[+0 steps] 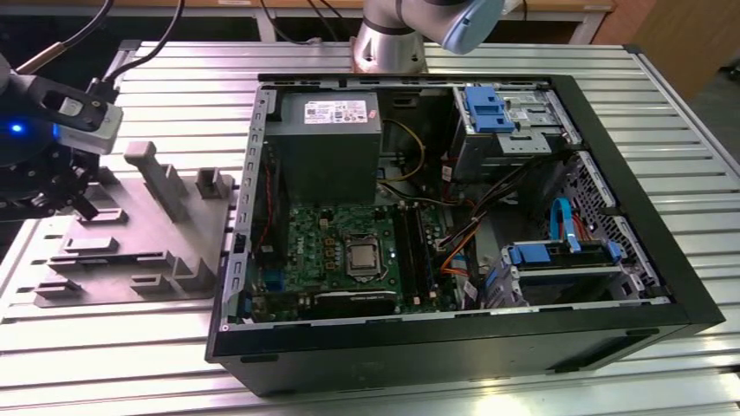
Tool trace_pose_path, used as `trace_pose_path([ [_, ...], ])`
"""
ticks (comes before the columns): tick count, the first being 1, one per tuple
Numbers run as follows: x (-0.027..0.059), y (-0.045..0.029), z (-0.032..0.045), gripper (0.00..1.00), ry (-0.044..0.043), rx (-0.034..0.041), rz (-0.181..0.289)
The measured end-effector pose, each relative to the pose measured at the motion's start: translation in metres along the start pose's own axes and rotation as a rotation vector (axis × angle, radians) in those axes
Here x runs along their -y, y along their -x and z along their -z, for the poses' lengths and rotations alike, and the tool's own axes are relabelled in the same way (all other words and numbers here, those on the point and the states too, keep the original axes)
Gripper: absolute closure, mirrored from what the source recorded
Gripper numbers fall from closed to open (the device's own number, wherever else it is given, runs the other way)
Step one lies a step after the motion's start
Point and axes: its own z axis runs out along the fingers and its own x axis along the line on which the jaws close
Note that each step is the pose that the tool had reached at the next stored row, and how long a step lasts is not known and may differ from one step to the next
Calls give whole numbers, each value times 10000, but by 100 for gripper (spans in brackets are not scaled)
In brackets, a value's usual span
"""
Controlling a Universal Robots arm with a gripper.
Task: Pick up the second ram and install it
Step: 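Pick up the second ram and move it above second insertion slot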
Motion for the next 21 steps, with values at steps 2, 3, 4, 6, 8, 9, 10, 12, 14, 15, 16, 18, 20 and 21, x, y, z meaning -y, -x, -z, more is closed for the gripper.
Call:
trace_pose_path([
  [2, 0, 0, -6, 90, 9, -16, 359],
  [3, 0, 0, -9, 90, 14, -24, 539],
  [4, 0, 0, -12, 90, 19, -32, 729],
  [6, 1, 0, -18, 90, 29, -48, 1089],
  [8, 1, -1, -23, 90, 38, -64, 1448],
  [9, 1, -1, -26, 90, 43, -73, 1633],
  [10, 1, -1, -29, 90, 48, -80, 1813],
  [12, 2, -1, -35, 90, 57, -96, 2183],
  [14, 2, -1, -41, 90, 67, -113, 2542],
  [15, 2, -1, -44, 90, 71, -121, 2722],
  [16, 2, -1, -47, 90, 76, -129, 2902],
  [18, 2, -1, -52, 90, 86, -146, 3277],
  [20, 3, -2, -58, 90, 96, -162, 3637],
  [21, 3, -2, -62, 90, 100, -170, 3816],
])
